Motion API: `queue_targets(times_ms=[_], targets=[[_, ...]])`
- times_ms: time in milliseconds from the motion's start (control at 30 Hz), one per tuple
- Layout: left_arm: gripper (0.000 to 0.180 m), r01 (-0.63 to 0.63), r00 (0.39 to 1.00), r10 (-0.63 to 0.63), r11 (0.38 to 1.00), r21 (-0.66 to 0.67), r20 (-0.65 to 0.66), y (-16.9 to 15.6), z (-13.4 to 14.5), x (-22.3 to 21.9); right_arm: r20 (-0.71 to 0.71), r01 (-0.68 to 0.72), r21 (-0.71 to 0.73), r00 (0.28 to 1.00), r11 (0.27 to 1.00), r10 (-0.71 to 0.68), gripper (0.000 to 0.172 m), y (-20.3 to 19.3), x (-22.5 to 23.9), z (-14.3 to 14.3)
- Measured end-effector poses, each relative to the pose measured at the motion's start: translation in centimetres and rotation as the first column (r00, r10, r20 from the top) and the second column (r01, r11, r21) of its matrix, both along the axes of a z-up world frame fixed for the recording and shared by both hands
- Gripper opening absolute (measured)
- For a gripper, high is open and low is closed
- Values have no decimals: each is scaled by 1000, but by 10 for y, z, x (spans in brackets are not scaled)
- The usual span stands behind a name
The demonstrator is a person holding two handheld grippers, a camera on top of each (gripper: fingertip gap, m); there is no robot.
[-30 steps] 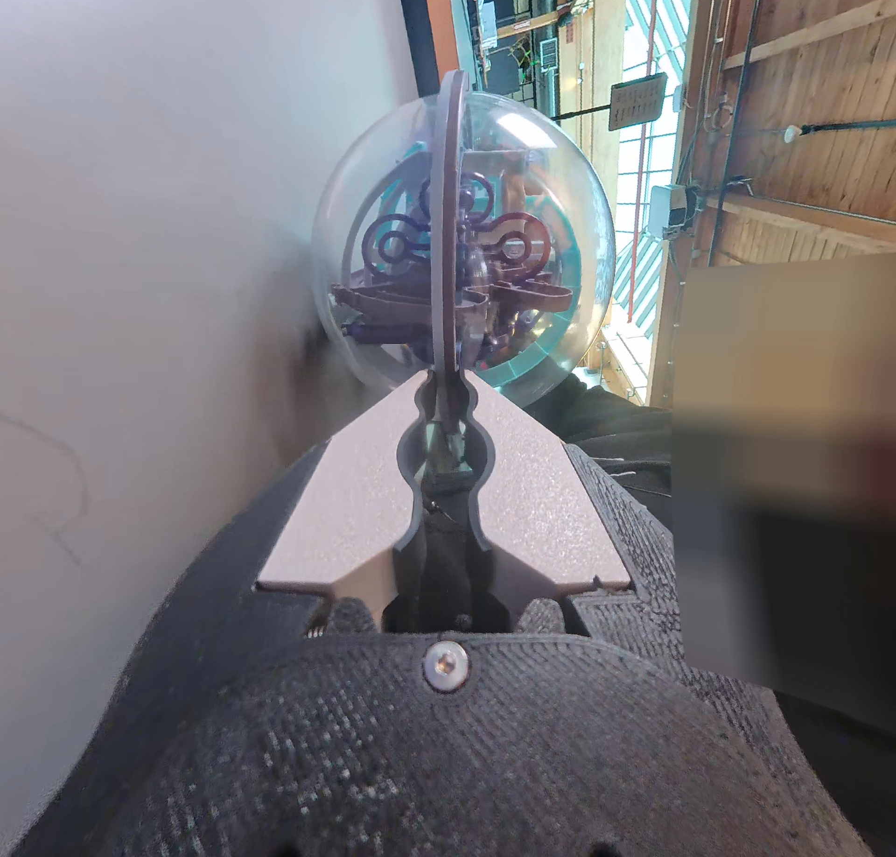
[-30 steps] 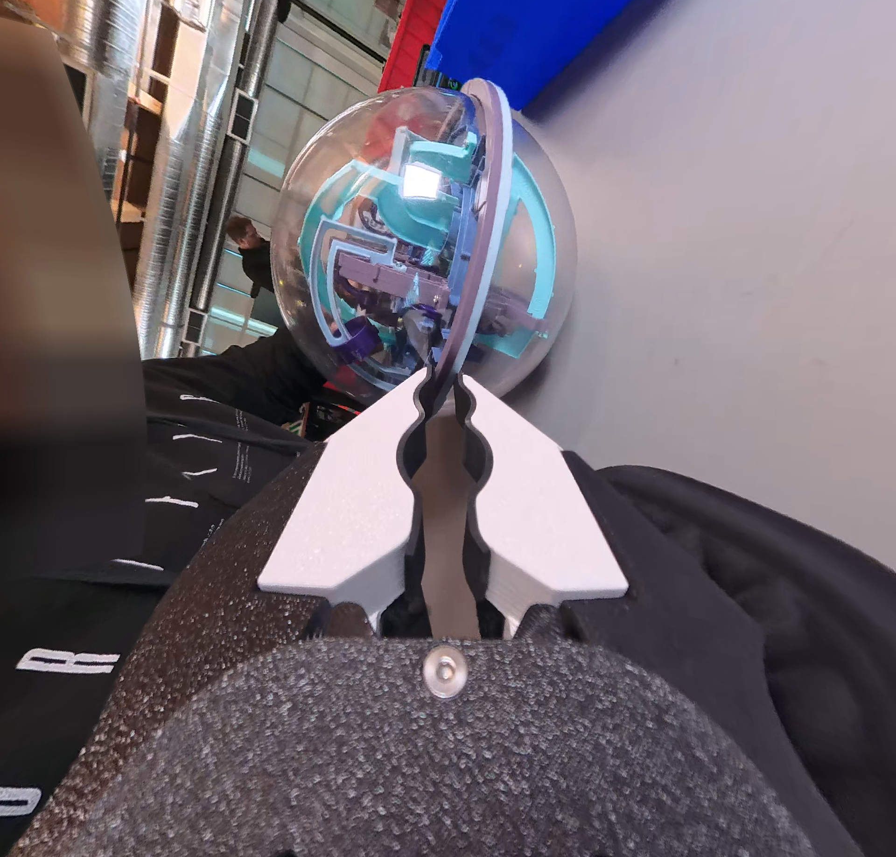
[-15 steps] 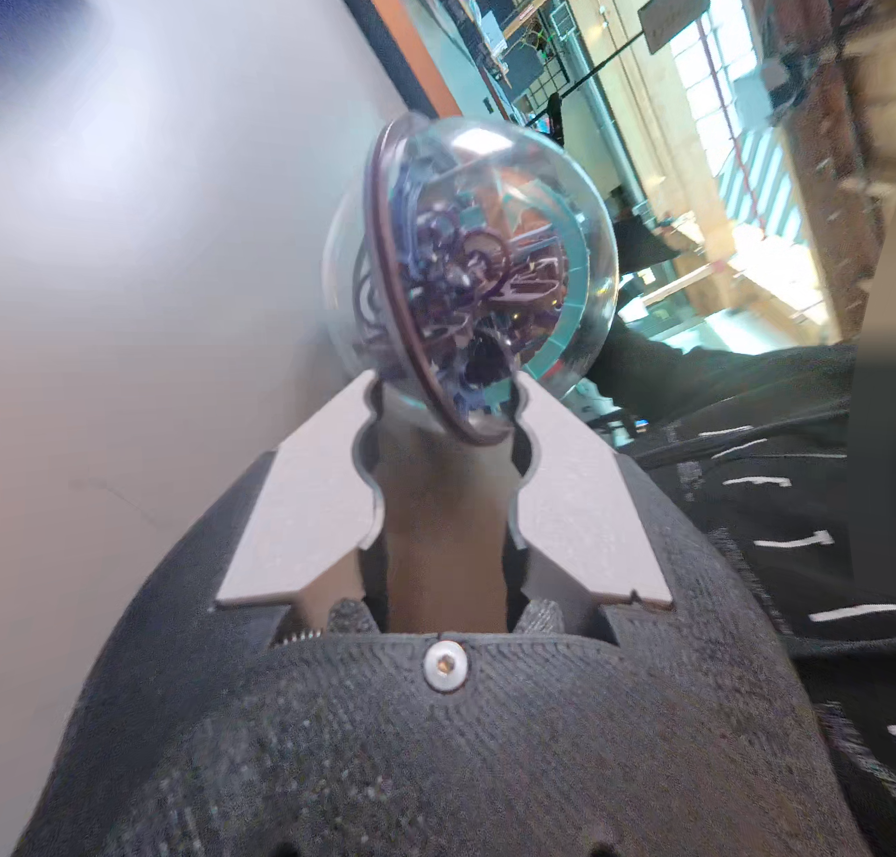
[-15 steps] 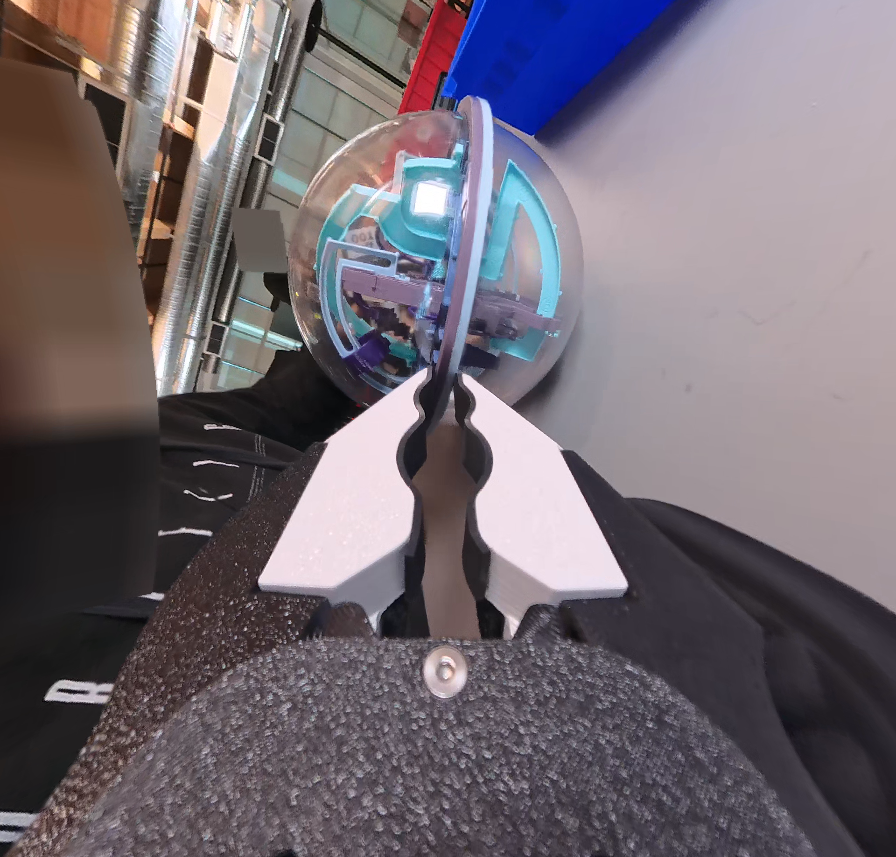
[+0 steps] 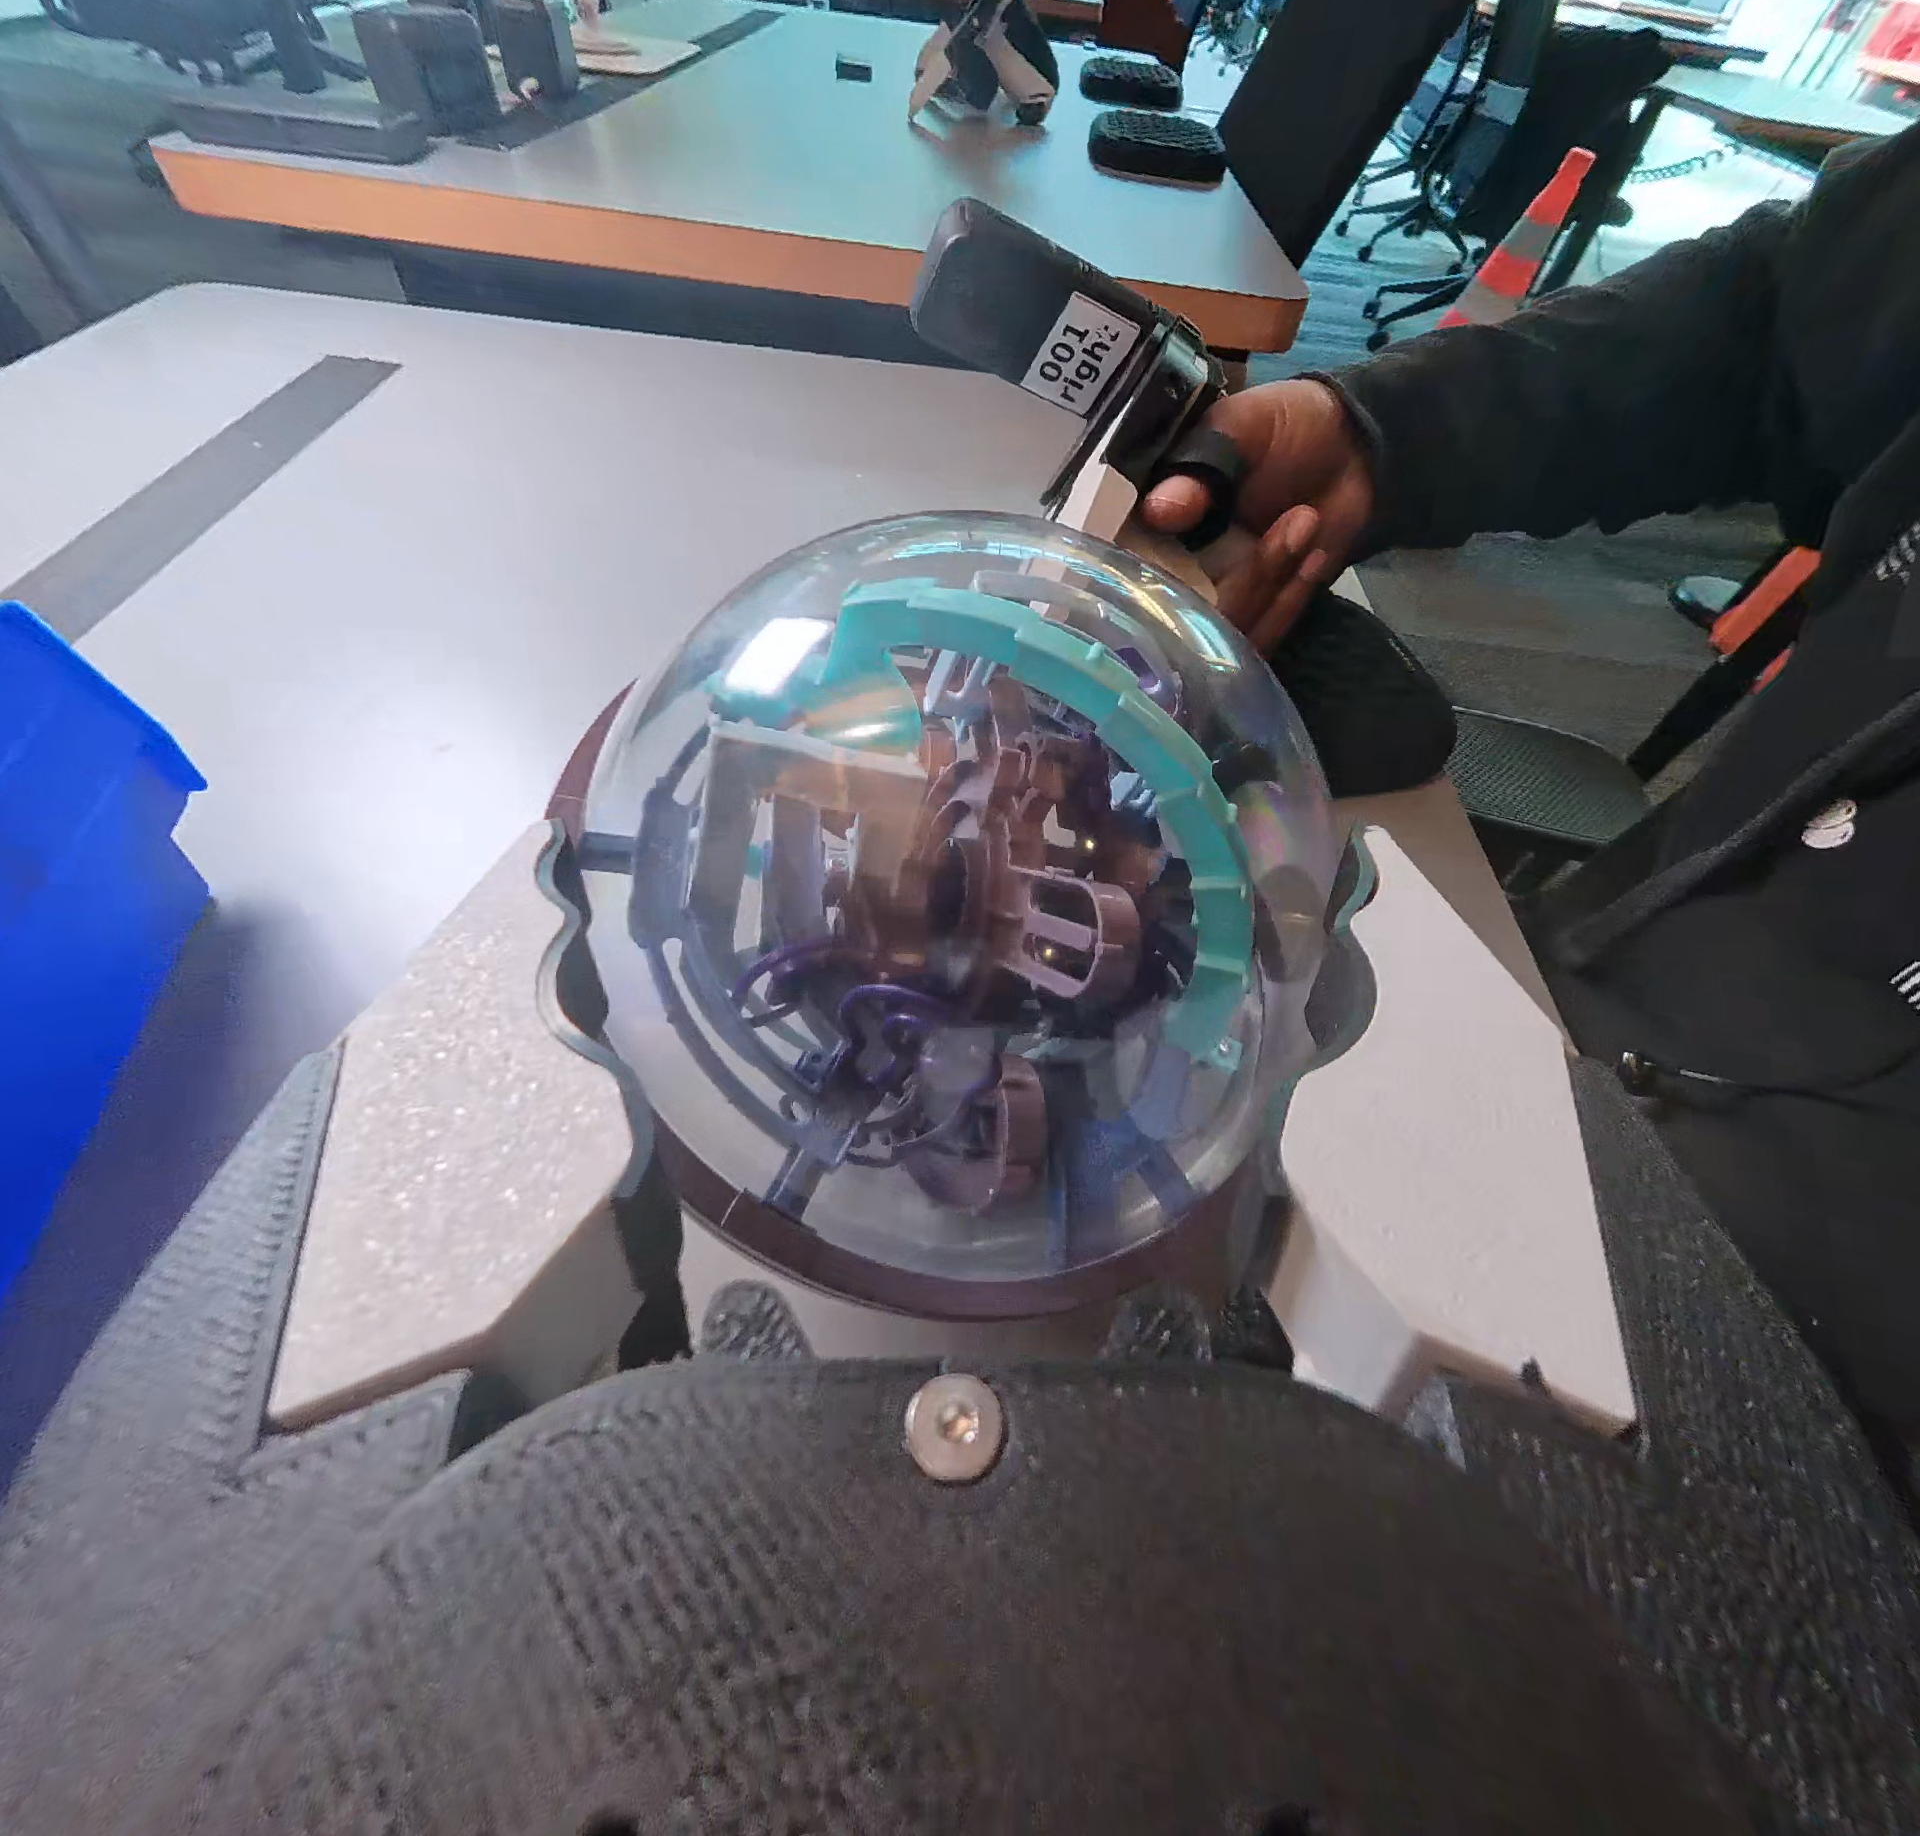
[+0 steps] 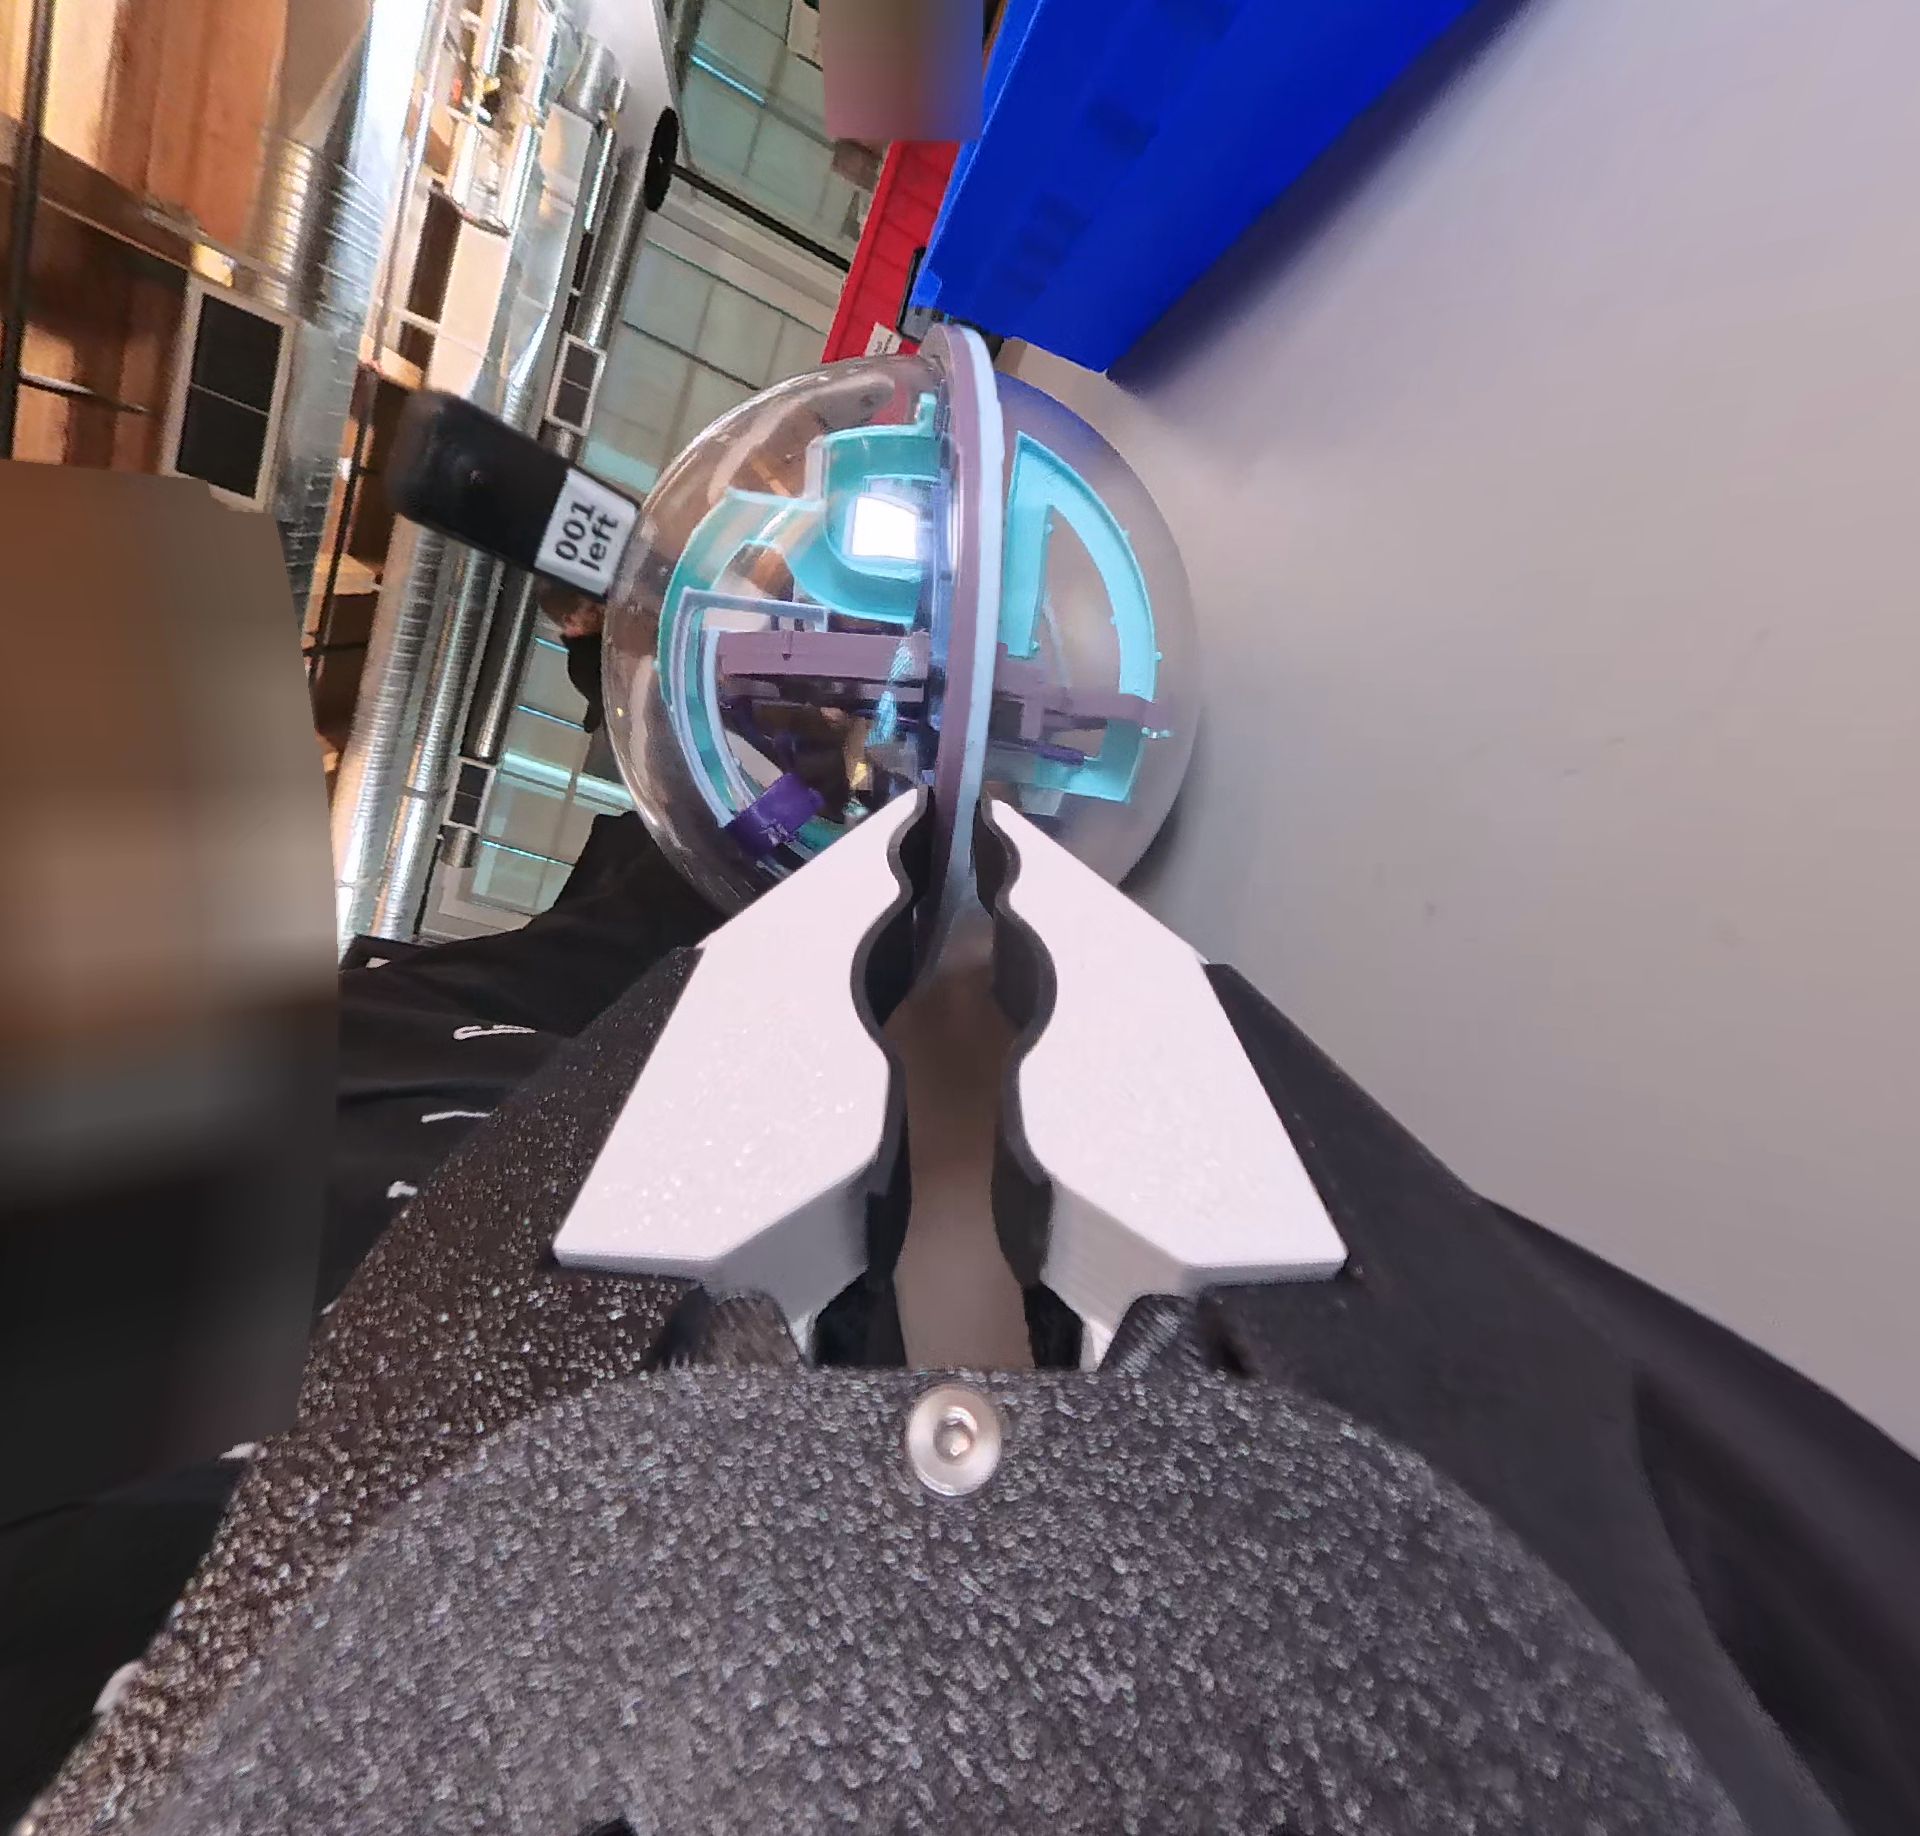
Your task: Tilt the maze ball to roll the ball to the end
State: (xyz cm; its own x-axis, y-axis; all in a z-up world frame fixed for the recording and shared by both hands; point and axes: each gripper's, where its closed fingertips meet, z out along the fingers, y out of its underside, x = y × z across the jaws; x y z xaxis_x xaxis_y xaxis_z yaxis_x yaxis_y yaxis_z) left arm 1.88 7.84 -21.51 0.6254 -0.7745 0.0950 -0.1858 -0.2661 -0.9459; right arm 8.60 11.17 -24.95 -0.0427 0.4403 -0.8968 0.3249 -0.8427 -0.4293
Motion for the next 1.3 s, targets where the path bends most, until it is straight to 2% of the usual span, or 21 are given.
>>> queue_targets(times_ms=[233, 333, 400, 500, 667, 800, 867, 933, 967, 1033, 1167, 1300], targets=[[137, -5, 999, 9, 993, -122, 33, 12, -1, -9, 7, -7, 215, 1000, 977, 5, 7, 8, -7, -1], [137, 13, 998, -5, 989, -145, 56, 13, -2, -14, -38, -35, 386, 998, 922, 54, 13, 4, -9, 3], [137, 18, 998, -8, 988, -151, 64, 14, -2, -16, -85, -36, 494, 992, 869, 89, 27, 1, -9, 9], [137, 18, 998, -7, 988, -152, 69, 16, -3, -18, -127, 6, 679, 986, 734, 109, 49, -1, -7, 18], [136, 36, 996, -22, 985, -171, 81, 18, -3, -19, -72, 25, 935, 990, 354, 122, 65, -12, -2, 13], [136, 45, 994, -24, 976, -213, 103, 25, -3, -19, -32, 30, 999, 998, 23, 61, 65, -9, -4, 4], [136, 46, 993, -20, 971, -235, 114, 28, -3, -18, -26, 31, 994, 999, -105, 43, 55, -9, -6, 2], [136, 45, 992, -13, 966, -253, 126, 30, -3, -17, -38, 44, 982, 999, -184, 38, 40, -11, -7, 5], [136, 38, 991, -3, 964, -262, 133, 31, -3, -18, -28, 34, 976, 999, -214, 27, 39, -9, -7, 4], [136, 29, 989, 12, 962, -272, 148, 33, -3, -20, -31, 32, 963, 999, -267, 7, 21, -5, -6, 5], [136, 17, 987, 28, 962, -273, 159, 32, -3, -22, -33, 34, 951, 999, -308, 7, 18, -4, -6, 5], [136, 11, 986, 34, 964, -265, 164, 30, -3, -23, -35, 39, 948, 999, -316, 19, 17, -5, -7, 6]])
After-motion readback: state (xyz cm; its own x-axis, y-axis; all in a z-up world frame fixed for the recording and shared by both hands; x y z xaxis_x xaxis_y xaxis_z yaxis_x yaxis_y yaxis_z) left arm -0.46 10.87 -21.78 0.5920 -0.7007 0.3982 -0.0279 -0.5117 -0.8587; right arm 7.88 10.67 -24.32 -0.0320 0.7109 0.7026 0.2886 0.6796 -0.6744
